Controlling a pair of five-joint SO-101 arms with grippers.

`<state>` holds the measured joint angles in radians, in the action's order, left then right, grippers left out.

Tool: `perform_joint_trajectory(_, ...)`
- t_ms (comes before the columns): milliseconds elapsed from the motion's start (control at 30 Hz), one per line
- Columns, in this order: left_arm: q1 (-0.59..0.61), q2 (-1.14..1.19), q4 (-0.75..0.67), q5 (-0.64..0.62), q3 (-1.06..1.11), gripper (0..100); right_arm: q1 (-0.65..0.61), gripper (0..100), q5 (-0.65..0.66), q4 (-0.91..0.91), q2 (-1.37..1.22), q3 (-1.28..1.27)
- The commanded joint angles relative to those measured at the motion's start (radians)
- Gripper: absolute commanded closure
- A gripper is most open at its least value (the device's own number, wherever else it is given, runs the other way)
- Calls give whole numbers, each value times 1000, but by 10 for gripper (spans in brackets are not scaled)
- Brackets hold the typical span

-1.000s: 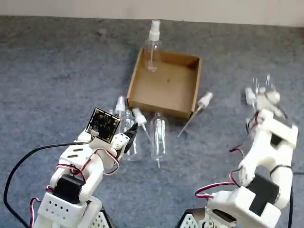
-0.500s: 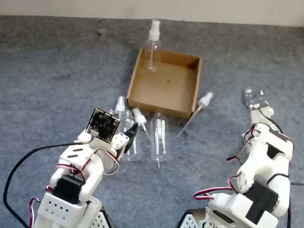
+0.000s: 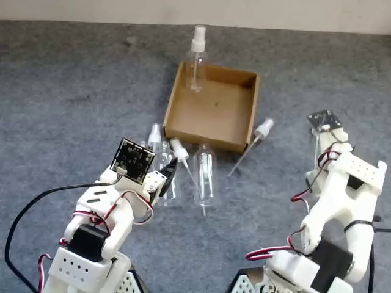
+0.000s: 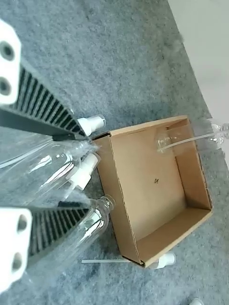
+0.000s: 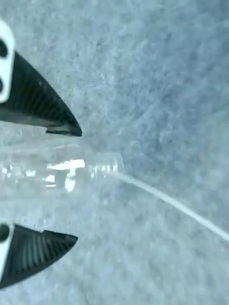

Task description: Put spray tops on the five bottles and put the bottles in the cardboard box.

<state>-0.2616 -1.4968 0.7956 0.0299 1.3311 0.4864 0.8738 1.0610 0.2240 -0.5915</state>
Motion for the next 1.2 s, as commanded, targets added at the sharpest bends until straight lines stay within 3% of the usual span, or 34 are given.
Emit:
perform_joint_trajectory(0,10,-1,-21,6,-10,839,10,739,-5,12,76,61)
perform_joint_trajectory(300,16,170,37,64,-174,839,2,772,2,10,12,44)
perform_joint_trajectory(500,142,251,58,69,-176,839,15,773,-97,30,21,127)
perform_joint_trajectory(800,366,243,212,147,-145,838,-143,773,-371,277,-137,621)
perform_joint_trajectory(1167,486,243,161,147,-1,838,-162,774,-514,282,-837,1339)
